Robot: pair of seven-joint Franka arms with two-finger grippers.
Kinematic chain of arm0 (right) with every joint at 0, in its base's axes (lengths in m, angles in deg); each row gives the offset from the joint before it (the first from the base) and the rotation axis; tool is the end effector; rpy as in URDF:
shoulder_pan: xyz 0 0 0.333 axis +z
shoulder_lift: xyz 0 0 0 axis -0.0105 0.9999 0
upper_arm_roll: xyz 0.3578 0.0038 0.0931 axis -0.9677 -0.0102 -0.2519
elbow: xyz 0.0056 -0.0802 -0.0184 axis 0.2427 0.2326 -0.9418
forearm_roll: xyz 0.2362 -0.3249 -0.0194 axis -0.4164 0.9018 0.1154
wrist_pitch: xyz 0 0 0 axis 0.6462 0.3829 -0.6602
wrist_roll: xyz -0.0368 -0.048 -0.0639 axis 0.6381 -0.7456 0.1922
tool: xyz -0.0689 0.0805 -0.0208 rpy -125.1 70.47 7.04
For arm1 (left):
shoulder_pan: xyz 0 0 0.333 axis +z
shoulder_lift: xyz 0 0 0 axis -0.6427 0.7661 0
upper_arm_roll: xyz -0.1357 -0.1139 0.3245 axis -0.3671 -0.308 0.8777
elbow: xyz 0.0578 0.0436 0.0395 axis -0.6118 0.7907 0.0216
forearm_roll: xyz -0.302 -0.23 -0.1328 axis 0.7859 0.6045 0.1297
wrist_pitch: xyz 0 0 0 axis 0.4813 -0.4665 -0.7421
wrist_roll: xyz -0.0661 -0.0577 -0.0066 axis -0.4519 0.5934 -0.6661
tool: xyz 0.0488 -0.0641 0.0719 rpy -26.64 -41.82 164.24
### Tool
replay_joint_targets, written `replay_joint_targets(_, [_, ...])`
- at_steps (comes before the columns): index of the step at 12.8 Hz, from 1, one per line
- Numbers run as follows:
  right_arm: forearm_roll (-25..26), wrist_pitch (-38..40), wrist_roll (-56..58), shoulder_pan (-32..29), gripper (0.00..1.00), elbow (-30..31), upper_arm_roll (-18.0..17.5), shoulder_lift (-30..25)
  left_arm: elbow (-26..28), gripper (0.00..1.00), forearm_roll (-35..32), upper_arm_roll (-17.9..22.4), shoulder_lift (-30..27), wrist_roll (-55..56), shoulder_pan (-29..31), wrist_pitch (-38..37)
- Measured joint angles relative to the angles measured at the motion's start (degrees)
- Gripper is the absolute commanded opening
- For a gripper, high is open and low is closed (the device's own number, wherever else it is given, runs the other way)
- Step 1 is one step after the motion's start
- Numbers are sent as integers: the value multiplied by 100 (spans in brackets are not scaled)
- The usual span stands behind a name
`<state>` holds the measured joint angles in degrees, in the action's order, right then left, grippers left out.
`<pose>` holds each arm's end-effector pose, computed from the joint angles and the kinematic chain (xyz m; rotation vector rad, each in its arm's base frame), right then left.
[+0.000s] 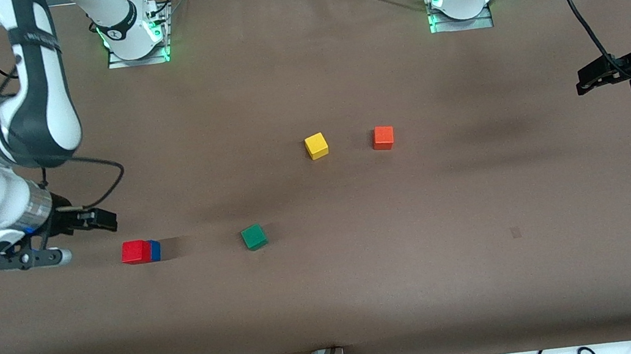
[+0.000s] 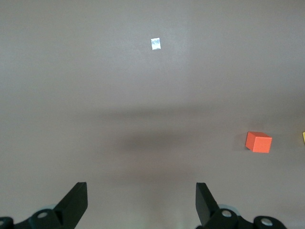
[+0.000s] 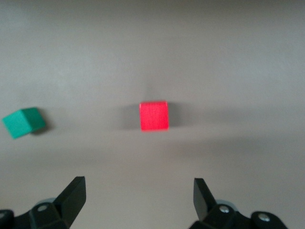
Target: Pass red block to right arm, stack on blue
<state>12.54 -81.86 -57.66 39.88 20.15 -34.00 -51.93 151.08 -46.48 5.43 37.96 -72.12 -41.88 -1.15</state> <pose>0.6788 0.0770 0.5083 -3.1235 0.1032 0.0073 0.6102 0.0059 0.6378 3.1254 -0.0558 -0.2031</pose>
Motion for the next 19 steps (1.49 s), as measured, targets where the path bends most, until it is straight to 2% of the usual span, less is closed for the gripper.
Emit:
replay_joint_targets(3, [603, 581, -216, -195, 100, -17, -80, -729, -3, 100, 0, -1, 10, 0, -4, 0])
replay_joint_targets(5, [660, 666, -89, -749, 100, -6, -136, -1028, -3, 100, 0, -2, 13, 0, -6, 0])
replay_joint_targets(6, [658, 685, 107, -1127, 100, 4, -284, -1095, -3, 100, 0, -2, 13, 0, -6, 0])
replay_joint_targets(7, [656, 711, 233, -1533, 100, 2, -587, -1140, -3, 100, 0, -2, 14, 0, -6, 0])
replay_joint_targets(10, [704, 999, 218, -2495, 100, -29, -1866, -1388, -3, 100, 0, -2, 14, 0, -7, 0])
replay_joint_targets(13, [1253, 1600, -73, -3416, 100, -36, -3170, -1806, -4, 100, 0, -2, 15, 0, -8, 0])
replay_joint_targets(14, [1330, 1762, -138, -3663, 100, -33, -3469, -1930, -4, 100, 0, -2, 16, 0, -8, 1])
replay_joint_targets(16, [1364, 1913, -172, -3862, 100, 20, -3665, -2109, -4, 100, 0, -2, 16, 0, -8, 1])
replay_joint_targets(19, [1366, 1941, -171, -3979, 100, 233, -3674, -2301, -5, 100, 0, -2, 17, 0, -8, 1])
